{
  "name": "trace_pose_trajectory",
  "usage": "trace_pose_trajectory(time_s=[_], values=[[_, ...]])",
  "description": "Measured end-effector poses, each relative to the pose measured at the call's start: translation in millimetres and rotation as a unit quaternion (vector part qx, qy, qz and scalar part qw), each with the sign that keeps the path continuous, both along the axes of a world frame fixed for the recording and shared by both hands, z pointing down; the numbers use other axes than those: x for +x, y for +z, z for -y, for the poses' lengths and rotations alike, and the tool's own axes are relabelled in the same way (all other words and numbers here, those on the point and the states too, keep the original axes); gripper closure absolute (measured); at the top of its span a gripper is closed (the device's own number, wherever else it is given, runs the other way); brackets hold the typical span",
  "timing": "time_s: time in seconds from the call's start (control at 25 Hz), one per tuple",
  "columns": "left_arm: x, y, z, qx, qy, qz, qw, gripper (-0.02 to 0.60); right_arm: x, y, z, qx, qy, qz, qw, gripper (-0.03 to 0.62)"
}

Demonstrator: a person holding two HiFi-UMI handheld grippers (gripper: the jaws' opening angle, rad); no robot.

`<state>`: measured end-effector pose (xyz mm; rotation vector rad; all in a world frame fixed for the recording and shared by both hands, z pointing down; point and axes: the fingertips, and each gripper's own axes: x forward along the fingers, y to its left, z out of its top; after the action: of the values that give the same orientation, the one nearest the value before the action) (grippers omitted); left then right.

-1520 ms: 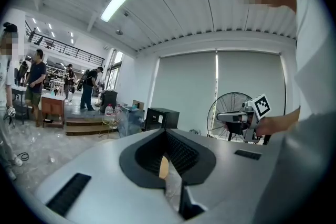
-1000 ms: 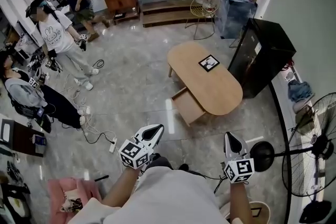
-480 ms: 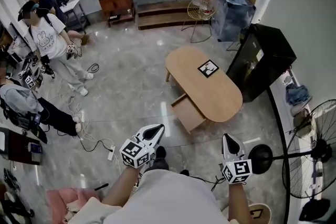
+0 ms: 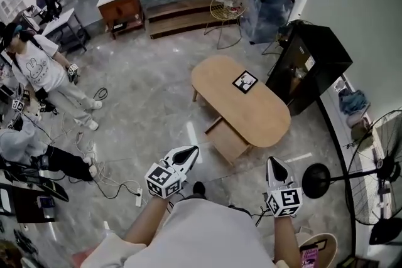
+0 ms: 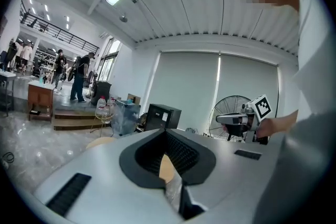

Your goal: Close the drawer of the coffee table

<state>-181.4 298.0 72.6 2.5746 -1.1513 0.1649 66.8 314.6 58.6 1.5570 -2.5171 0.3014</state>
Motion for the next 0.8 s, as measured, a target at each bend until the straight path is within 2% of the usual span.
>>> trace_pose_trajectory(time_s=[0.44,0.8], values=[[-30.6,25.3,58.7,-0.025,0.07,-0.003,0.9972,0.575,-38.4,21.3,31.6,-0.026,0.06,-0.016,0.998,0.583],[-30.2,42.3,90.8,-0.048,0.095,-0.008,0.9943,0.575,-44.0,38.0,48.9,-0.059,0.082,-0.024,0.995,0.583]])
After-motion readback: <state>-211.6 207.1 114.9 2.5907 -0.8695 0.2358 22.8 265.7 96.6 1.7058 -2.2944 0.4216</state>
